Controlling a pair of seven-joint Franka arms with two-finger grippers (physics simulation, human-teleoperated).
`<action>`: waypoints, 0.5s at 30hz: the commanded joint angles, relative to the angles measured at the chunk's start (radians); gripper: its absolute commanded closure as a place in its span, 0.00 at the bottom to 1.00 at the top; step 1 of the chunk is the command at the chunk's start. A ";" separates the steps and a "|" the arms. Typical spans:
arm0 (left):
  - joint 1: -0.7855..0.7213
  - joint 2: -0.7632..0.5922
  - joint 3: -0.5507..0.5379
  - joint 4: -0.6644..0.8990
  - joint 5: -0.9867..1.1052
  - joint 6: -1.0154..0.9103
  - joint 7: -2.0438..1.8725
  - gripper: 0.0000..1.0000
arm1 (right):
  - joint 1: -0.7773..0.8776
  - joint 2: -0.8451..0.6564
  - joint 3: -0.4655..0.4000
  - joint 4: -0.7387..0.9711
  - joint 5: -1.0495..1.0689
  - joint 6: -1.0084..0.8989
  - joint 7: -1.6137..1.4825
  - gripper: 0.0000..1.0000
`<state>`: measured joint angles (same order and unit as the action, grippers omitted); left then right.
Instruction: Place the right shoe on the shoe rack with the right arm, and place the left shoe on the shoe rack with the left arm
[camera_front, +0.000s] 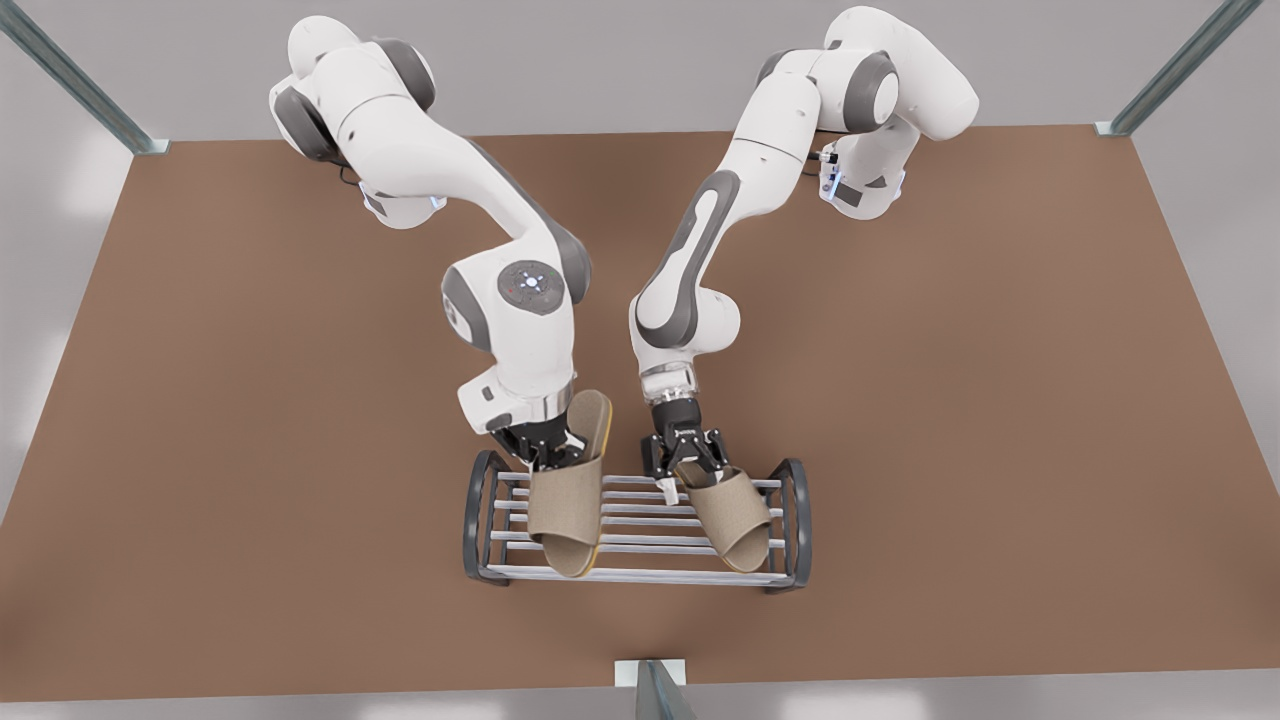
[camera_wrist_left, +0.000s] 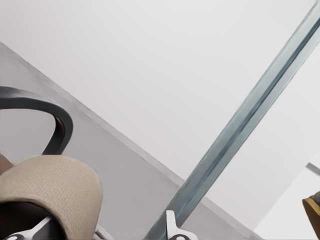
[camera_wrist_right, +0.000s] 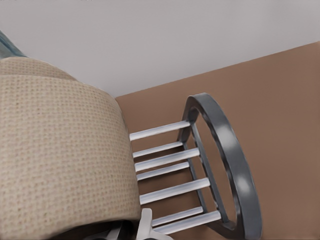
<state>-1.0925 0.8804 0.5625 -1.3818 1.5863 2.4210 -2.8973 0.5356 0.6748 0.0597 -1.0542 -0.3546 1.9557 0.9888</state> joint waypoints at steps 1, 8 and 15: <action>0.005 -0.001 0.000 0.015 -0.006 -0.013 -0.034 0.00 | 0.001 -0.003 0.002 -0.018 -0.041 0.003 0.280 0.79; 0.065 0.023 -0.046 0.086 -0.023 -0.013 0.038 0.00 | 0.026 0.000 0.006 -0.095 -0.063 0.032 0.281 0.79; 0.103 0.052 -0.072 0.130 -0.022 -0.020 0.066 0.00 | 0.004 0.006 0.006 -0.141 -0.127 0.058 0.283 0.79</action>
<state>-0.9900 0.9329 0.4915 -1.2539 1.5665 2.4085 -2.8752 0.5409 0.6813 0.0659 -1.1957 -0.4601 2.0024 1.1441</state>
